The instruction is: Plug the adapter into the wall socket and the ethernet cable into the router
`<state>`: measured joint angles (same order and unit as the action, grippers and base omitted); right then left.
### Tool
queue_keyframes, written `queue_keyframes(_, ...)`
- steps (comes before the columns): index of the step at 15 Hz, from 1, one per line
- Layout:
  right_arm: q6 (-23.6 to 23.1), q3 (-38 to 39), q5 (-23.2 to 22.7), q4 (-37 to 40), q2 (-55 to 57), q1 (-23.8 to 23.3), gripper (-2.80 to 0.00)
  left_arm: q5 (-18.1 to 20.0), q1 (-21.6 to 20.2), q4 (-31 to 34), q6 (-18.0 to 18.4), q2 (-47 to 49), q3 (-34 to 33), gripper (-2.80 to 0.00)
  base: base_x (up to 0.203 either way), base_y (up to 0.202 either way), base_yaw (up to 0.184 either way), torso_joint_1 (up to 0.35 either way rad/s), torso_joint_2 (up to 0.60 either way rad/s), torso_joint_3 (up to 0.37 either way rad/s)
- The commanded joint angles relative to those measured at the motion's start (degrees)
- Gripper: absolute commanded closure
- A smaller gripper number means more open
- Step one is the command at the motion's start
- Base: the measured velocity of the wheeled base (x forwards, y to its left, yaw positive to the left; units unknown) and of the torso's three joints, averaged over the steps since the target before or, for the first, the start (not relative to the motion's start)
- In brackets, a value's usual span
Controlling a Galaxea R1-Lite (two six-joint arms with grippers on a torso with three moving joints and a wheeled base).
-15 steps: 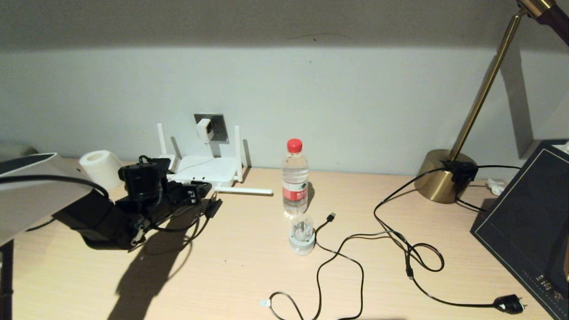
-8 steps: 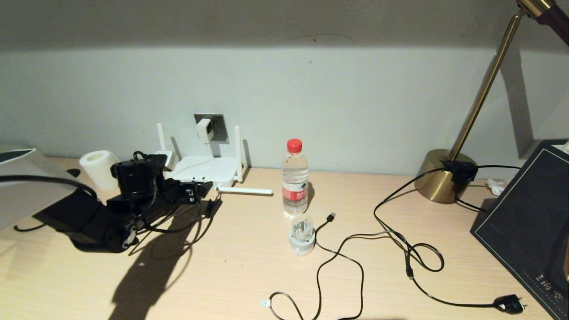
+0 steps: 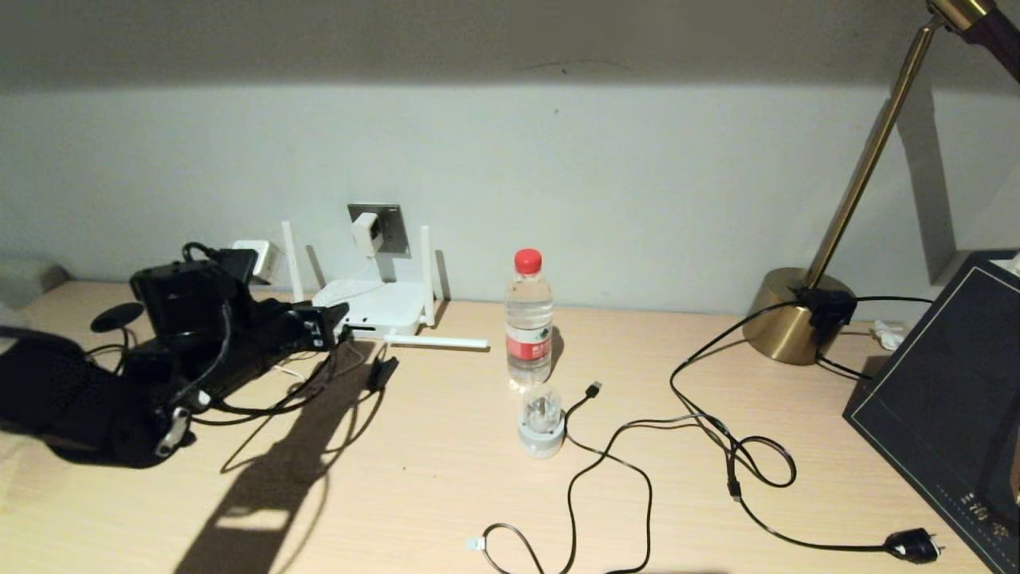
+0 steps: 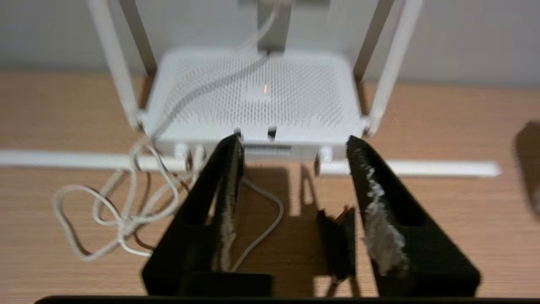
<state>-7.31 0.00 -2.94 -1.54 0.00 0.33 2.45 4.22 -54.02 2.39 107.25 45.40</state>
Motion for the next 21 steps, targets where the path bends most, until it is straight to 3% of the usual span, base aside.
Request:
queue_keyframes(1,-0.1,0.7,-0.1,0.0,0.1,0.0,0.0,0.0,0.3,0.8,0.1,-8.3,-0.5,0.0,0.0,0.0,0.0,0.0,0.0,0.0)
queue_keyframes(5,-0.1,0.7,-0.1,0.0,0.1,0.0,0.0,0.0,1.0,15.4,0.8,-31.2,-5.3,0.0,0.0,0.0,0.0,0.0,0.0,0.0)
queue_keyframes(7,-0.1,0.7,-0.1,0.0,0.1,0.0,0.0,0.0,1.7,23.3,1.0,-43.6,-17.0,0.0,0.0,0.0,0.0,0.0,0.0,0.0)
queue_keyframes(9,-0.1,0.7,-0.1,0.0,0.1,0.0,0.0,-0.2,2.1,30.0,1.1,-56.8,-33.8,0.0,0.0,0.0,0.0,0.0,0.0,0.0)
queue_keyframes(11,-0.1,0.7,-0.1,0.0,0.1,0.0,0.0,-0.6,2.2,38.7,1.2,-69.6,-42.4,0.0,0.0,0.0,0.0,0.0,0.0,0.0)
queue_keyframes(13,-0.1,0.7,-0.1,0.0,0.1,0.0,0.0,-1.2,1.0,47.7,1.3,-83.0,-43.8,0.0,0.0,0.0,0.0,0.0,0.0,0.0)
queue_keyframes(15,-0.1,0.7,-0.1,0.0,0.1,0.0,0.0,-1.5,-1.0,52.2,1.5,-93.7,-44.1,0.0,0.0,0.0,0.0,0.0,0.0,0.0)
queue_keyframes(18,-0.3,0.8,-0.1,0.0,0.1,0.0,0.0,-0.5,-3.1,54.8,3.4,-106.4,-44.5,0.0,0.0,0.0,0.0,0.0,0.0,0.0)
queue_keyframes(21,-0.1,0.8,-0.1,0.0,0.1,0.0,0.0,0.1,-4.0,53.1,4.3,-107.3,-45.5,0.0,0.0,0.0,0.0,0.0,0.0,0.0)
